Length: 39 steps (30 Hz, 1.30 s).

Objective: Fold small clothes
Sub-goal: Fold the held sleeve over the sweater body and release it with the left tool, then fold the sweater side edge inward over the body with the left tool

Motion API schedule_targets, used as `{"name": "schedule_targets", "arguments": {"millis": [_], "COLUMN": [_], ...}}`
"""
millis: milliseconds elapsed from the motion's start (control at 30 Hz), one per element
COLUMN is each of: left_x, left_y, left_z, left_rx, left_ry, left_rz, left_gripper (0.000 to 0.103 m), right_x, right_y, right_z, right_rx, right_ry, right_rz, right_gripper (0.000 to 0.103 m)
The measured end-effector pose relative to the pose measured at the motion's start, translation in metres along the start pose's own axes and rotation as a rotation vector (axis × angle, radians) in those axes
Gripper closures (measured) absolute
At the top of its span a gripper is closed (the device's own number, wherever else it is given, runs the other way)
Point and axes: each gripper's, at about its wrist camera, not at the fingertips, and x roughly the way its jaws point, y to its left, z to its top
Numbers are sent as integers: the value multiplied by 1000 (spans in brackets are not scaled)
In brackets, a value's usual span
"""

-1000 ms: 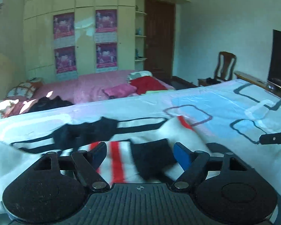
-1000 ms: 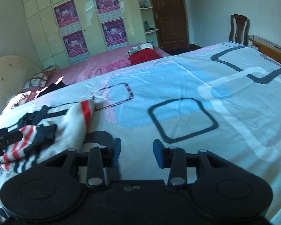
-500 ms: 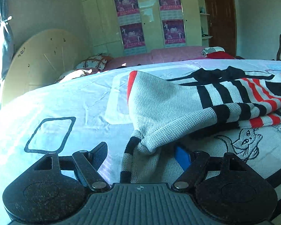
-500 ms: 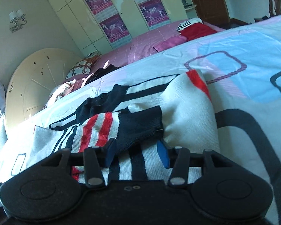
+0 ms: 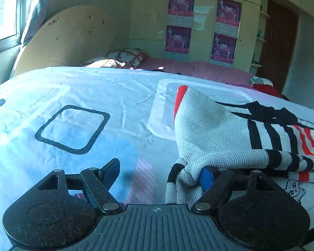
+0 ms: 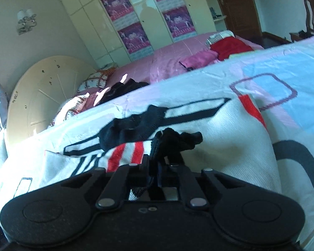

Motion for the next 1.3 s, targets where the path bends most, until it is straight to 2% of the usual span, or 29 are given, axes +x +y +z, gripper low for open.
{"name": "schedule_targets", "arguments": {"millis": [67, 100, 167, 233, 267, 333, 467, 533, 600, 633, 700, 733, 800, 900, 1033, 1100, 1167, 1300], "left_x": [6, 13, 13, 8, 1, -16, -27, -14, 5, 15, 37, 40, 34, 28, 49, 67, 87, 133], "left_y": [-1, -2, 1, 4, 6, 4, -26, -54, -75, -82, -90, -89, -81, -76, -90, -98, -97, -76], "left_z": [-3, -3, -2, -1, 0, 8, 36, 46, 46, 41, 26, 18, 20, 39, 72, 83, 89, 84], "left_rx": [15, 19, 28, 71, 86, 124, 157, 180, 188, 197, 237, 233, 194, 174, 235, 271, 259, 191], "left_ry": [23, 39, 56, 73, 68, 20, -72, -91, -66, -44, 68, 75, 63, -30, -74, -71, -50, 68], "left_rz": [4, -2, -23, -42, -50, -50, -168, -206, -235, -238, -220, -227, -253, -264, -285, -289, -268, -218], "left_gripper": [25, 25, 25, 25, 25, 25, 25, 25, 25, 25, 25, 25, 25, 25, 25, 25, 25, 25], "right_x": [-3, 3, 27, 20, 10, -10, -21, -12, -3, 3, 20, 22, 12, 4, 18, 30, 44, 73], "right_y": [3, -1, -18, -25, -24, -21, -4, 9, 17, 19, 12, 6, 0, -1, 19, 31, 41, 43], "right_z": [-3, -6, -14, -15, -14, -13, -5, -5, -8, -11, -18, -21, -15, -6, 6, 9, 10, 12], "right_rx": [-43, -47, -19, -9, -26, -77, -197, -265, -328, -347, -369, -364, -326, -318, -356, -382, -396, -395], "right_ry": [-19, 6, 130, 107, 79, 13, -36, -27, -5, 20, 117, 130, 112, 42, 12, 10, 14, 57], "right_rz": [-3, -26, -93, -71, -96, -124, -88, -74, -64, -83, -176, -183, -175, -144, -91, -61, -37, -35], "right_gripper": [95, 94, 91, 85, 75, 74, 76, 77, 79, 79, 79, 79, 76, 75, 75, 75, 77, 76]}}
